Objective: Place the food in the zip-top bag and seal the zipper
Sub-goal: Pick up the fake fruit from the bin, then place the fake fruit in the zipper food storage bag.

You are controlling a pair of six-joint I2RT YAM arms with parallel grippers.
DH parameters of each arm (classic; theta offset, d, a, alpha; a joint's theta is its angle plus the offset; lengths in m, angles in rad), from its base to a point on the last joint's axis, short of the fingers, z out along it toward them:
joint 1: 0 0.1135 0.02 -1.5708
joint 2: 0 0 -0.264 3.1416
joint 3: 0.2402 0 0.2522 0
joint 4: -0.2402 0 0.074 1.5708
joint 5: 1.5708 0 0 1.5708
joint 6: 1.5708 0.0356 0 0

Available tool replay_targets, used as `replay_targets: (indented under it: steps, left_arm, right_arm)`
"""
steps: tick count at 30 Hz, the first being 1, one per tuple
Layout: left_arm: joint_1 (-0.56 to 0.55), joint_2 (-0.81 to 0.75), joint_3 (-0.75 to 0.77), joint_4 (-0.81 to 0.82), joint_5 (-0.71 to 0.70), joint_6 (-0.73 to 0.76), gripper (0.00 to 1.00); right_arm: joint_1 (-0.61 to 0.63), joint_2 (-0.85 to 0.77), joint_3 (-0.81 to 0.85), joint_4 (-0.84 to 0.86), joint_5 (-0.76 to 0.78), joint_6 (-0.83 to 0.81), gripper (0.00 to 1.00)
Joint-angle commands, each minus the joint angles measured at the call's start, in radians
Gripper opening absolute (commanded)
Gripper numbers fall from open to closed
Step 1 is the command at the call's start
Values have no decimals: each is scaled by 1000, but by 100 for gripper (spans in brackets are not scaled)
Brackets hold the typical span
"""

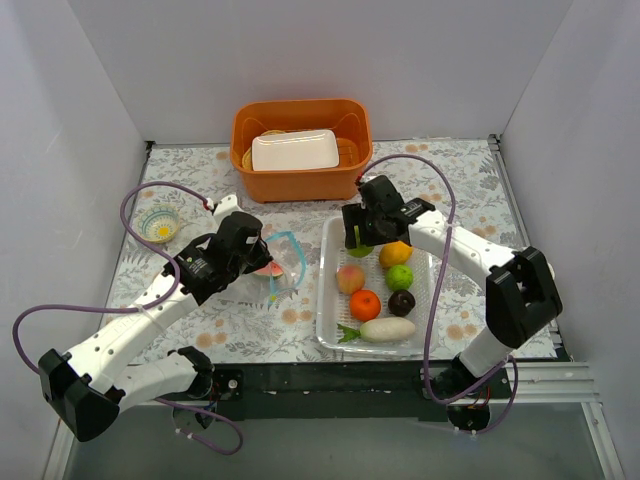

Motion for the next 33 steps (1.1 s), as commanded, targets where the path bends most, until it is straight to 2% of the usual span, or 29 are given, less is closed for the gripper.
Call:
replay_targets:
  steps: [1, 10, 13, 18, 23, 33]
  left_arm:
    - [-3, -1, 5, 28, 11, 15, 0]
    - [-3, 4, 2, 37, 13, 17, 0]
    - [-3, 7, 3, 38, 16, 18, 0]
    - [-3, 5, 9, 35, 19, 21, 0]
    - [-3, -5, 17, 31, 16, 24, 0]
    - [-3, -12, 31, 35, 20, 27, 0]
  right_arm:
    - [-4, -75, -19, 21, -12, -12, 40]
    - [-4, -205, -54, 41, -112, 54, 40]
    - [-2, -257, -90, 110, -213, 103, 40]
    - [9, -325, -194, 340, -386, 235, 39]
    - [45, -284, -165, 379, -449, 258, 39]
    - [143, -109, -68, 434, -482, 272, 40]
